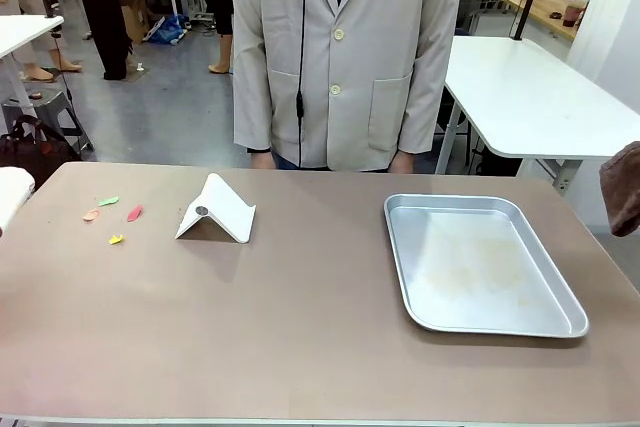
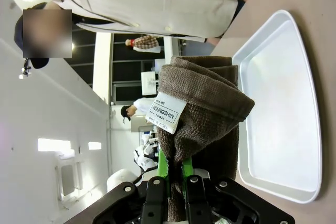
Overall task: Clean the surface of the table.
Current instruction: Clean the area not pointed to by the person.
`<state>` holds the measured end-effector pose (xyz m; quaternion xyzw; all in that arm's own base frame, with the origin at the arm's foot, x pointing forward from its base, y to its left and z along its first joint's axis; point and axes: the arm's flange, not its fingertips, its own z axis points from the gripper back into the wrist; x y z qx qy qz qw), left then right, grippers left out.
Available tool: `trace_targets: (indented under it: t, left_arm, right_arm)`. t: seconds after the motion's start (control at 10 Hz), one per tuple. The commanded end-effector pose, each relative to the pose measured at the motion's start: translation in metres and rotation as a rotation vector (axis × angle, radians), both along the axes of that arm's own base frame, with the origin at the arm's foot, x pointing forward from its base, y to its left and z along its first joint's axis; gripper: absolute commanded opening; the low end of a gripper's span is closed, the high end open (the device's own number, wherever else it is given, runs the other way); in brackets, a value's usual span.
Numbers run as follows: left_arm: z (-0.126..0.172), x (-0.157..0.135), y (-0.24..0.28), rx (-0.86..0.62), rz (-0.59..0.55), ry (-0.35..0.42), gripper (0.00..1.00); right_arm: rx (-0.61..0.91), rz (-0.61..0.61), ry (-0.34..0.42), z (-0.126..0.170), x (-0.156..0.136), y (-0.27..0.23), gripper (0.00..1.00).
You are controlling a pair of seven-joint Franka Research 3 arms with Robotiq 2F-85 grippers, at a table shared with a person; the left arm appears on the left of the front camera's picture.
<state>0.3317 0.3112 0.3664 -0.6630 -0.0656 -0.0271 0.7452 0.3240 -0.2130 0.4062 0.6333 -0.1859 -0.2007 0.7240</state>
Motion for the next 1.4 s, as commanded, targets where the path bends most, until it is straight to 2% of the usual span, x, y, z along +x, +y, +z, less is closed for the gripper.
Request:
trace_targets:
  t: [0.0, 0.1, 0.2, 0.4, 0.7, 0.8, 0.9, 1.1, 1.3]
  left_arm:
    - [0.000, 0.000, 0.000, 0.000, 0.000, 0.000, 0.22]
    - [0.013, 0.004, -0.001, 0.059, 0.004, -0.033, 0.22]
    - [0.018, 0.009, -0.002, 0.123, 0.072, -0.027, 0.22]
    - [0.021, 0.020, -0.009, 0.247, 0.129, 0.024, 0.22]
    - [0.028, 0.044, -0.016, 0.315, 0.166, 0.121, 0.22]
    - [0.029, 0.055, -0.018, 0.351, 0.221, 0.145, 0.22]
    - [0.029, 0.064, -0.021, 0.383, 0.226, 0.147, 0.22]
    - [0.023, 0.078, -0.028, 0.456, 0.185, 0.090, 0.22]
    - [0.013, 0.091, -0.030, 0.490, 0.176, 0.096, 0.22]
  right_arm:
    - [0.005, 0.007, -0.009, 0.004, -0.002, -0.002, 0.00]
    - [0.005, 0.007, -0.009, 0.004, -0.002, -0.002, 0.00]
    - [0.005, 0.007, -0.009, 0.004, -0.002, -0.002, 0.00]
    - [0.005, 0.007, -0.009, 0.004, -0.002, -0.002, 0.00]
    - [0.005, 0.007, -0.009, 0.004, -0.002, -0.002, 0.00]
    - [0.005, 0.007, -0.009, 0.004, -0.002, -0.002, 0.00]
    - [0.005, 0.007, -0.009, 0.004, -0.002, -0.002, 0.00]
    - [0.005, 0.007, -0.009, 0.004, -0.002, -0.002, 0.00]
    - [0.005, 0.007, -0.009, 0.004, -0.002, -0.002, 0.00]
